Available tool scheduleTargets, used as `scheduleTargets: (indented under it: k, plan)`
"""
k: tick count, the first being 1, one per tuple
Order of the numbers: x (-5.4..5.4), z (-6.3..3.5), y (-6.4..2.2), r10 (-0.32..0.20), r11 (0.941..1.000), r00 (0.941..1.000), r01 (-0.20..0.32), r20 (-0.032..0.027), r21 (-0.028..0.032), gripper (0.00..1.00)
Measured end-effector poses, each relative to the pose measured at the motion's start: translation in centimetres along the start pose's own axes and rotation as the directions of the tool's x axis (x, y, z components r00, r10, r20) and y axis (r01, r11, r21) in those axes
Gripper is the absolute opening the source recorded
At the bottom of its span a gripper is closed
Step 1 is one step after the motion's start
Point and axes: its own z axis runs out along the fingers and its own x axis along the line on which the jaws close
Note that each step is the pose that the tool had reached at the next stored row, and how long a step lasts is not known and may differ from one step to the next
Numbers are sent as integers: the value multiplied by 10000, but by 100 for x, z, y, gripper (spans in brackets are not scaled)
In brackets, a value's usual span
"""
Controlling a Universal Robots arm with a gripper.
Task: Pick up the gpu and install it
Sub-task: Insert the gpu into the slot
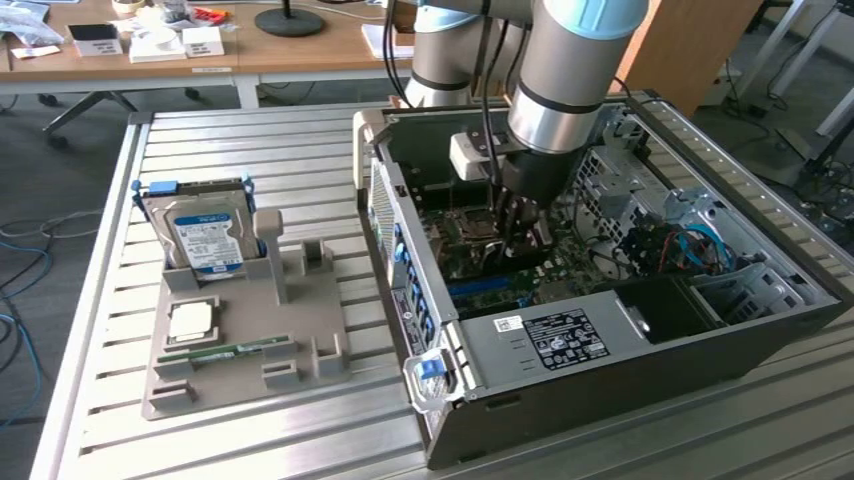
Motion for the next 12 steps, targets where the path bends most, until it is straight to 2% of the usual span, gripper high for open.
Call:
scheduleTargets:
  k: [12]
  plan:
    - [2, 8, 72, -1, 10000, 10000, 1, -1, 0, 27]
